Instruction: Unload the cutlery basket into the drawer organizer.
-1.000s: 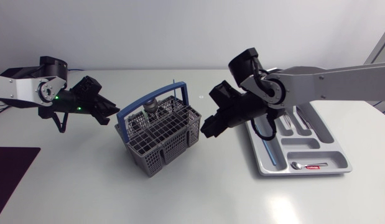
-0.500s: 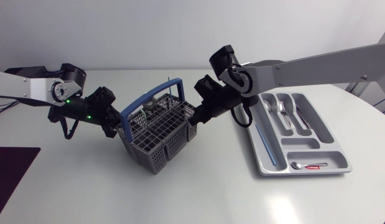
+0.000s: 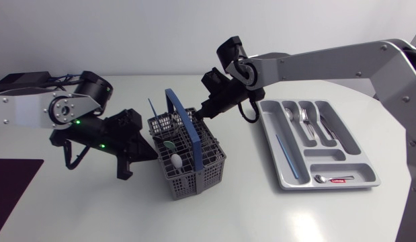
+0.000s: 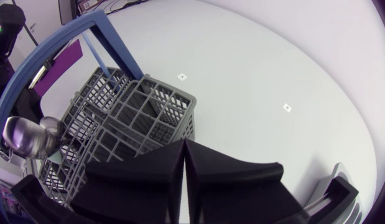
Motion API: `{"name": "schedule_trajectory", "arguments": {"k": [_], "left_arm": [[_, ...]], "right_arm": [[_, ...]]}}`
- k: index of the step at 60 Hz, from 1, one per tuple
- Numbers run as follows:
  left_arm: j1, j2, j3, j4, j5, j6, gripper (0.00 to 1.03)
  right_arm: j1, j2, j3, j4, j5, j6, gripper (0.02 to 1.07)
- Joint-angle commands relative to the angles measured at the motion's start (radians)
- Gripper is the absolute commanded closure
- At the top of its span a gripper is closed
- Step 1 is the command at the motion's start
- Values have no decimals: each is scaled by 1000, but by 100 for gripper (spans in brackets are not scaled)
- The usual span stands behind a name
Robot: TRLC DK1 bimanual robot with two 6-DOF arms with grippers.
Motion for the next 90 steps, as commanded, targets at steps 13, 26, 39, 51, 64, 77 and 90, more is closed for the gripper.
{"name": "schedule_trajectory", "arguments": {"k": [13,26,39,51,64,77,90], "left_arm": [[236,89,150,53,40,-30,96],[268,288,312,147,130,-172,96],[253,434,461,165,193,-238,96],[228,501,513,165,221,-256,96],[197,507,498,164,221,-254,96],[191,501,463,155,238,-227,96],[200,468,410,95,247,-153,96]], "right_arm": [[-57,-345,-298,-8,-48,-38,102],[-62,-621,-526,-60,-111,-79,102],[-44,-791,-672,-126,-163,-108,102],[27,-782,-770,-94,-181,-119,102],[91,-692,-780,-17,-180,-105,102],[98,-566,-747,69,-169,-98,102],[67,-526,-669,90,-152,-96,102]]}}
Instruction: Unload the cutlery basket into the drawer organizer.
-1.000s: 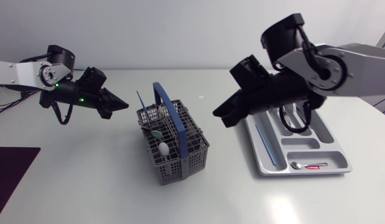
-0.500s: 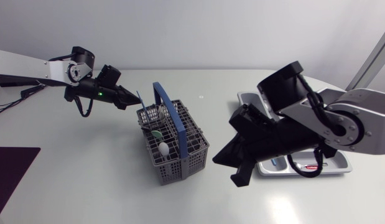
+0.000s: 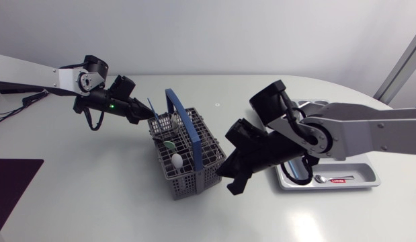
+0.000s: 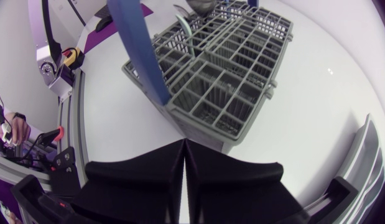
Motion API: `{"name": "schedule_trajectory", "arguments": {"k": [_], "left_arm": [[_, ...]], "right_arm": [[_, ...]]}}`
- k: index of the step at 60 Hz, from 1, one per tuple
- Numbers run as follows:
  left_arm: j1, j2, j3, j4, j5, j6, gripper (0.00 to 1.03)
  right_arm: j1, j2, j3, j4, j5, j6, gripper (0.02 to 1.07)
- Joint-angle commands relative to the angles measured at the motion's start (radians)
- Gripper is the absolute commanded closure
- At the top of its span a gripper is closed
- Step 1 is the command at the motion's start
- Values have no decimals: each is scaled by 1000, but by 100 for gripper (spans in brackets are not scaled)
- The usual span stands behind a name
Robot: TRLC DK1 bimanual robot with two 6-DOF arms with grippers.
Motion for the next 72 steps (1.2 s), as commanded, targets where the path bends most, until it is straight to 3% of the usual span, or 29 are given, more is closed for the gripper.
{"name": "schedule_trajectory", "arguments": {"k": [1,19,50,62,72], "left_arm": [[5,-27,-59,-23,20,50,96],[19,-115,-154,-104,49,144,96],[86,-355,-384,-130,57,219,96],[109,-368,-402,-130,52,257,96],[178,-417,-405,-130,40,297,96]], "right_arm": [[-19,21,53,16,10,1,102],[-100,117,173,32,24,-6,102],[-163,378,460,33,22,-3,102],[-177,380,452,32,35,-3,102],[-232,289,371,35,36,-16,102]]}}
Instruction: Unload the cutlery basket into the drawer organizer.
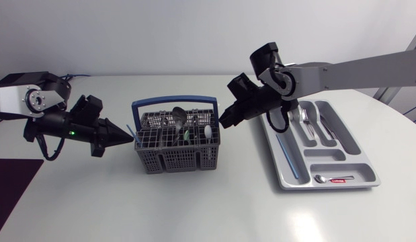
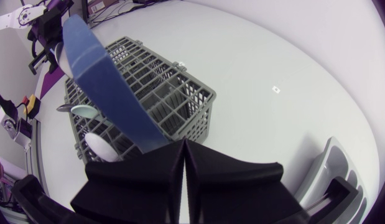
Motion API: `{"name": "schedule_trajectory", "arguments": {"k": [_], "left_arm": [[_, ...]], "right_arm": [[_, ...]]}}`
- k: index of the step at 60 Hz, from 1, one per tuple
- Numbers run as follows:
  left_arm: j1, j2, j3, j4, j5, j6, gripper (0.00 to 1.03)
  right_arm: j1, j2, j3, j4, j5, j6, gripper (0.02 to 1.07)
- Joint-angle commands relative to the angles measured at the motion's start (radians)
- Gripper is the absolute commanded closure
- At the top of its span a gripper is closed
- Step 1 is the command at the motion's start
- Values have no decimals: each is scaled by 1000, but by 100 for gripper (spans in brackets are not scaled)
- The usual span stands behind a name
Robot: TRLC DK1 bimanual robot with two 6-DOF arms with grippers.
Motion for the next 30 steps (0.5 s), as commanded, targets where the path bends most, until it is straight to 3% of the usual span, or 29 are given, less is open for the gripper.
{"name": "schedule_trajectory", "arguments": {"k": [1,6,15,30], "left_arm": [[50,-57,-20,1,17,50,96],[99,-125,-45,1,18,78,95],[121,-295,-135,-5,47,141,85],[32,-494,-215,-27,67,161,62]], "right_arm": [[-36,-76,-65,7,-8,-21,102],[-60,-157,-133,7,-10,-39,100],[-73,-295,-237,-7,-14,-67,72],[-47,-473,-353,-59,-27,-85,37]]}}
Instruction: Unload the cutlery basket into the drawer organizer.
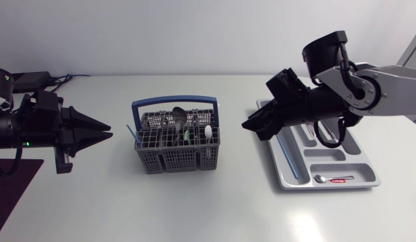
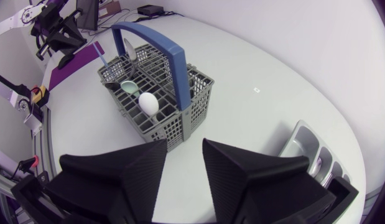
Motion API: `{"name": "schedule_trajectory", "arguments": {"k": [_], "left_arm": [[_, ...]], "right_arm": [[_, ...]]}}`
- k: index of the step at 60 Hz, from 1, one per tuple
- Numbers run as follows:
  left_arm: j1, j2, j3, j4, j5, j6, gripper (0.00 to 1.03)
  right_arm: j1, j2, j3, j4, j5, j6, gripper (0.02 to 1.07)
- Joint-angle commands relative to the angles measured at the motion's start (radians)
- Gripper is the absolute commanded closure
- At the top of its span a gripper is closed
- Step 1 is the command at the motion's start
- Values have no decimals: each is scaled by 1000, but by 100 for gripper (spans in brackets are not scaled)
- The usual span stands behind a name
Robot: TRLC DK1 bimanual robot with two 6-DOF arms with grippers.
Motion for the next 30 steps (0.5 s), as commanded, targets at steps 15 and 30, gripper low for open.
{"name": "schedule_trajectory", "arguments": {"k": [15,30], "left_arm": [[-100,-4,-2,-5,16,10,49],[-72,97,27,41,16,10,49]], "right_arm": [[69,-154,-107,-63,-8,-8,34],[98,-194,-137,-71,-8,6,34]]}}
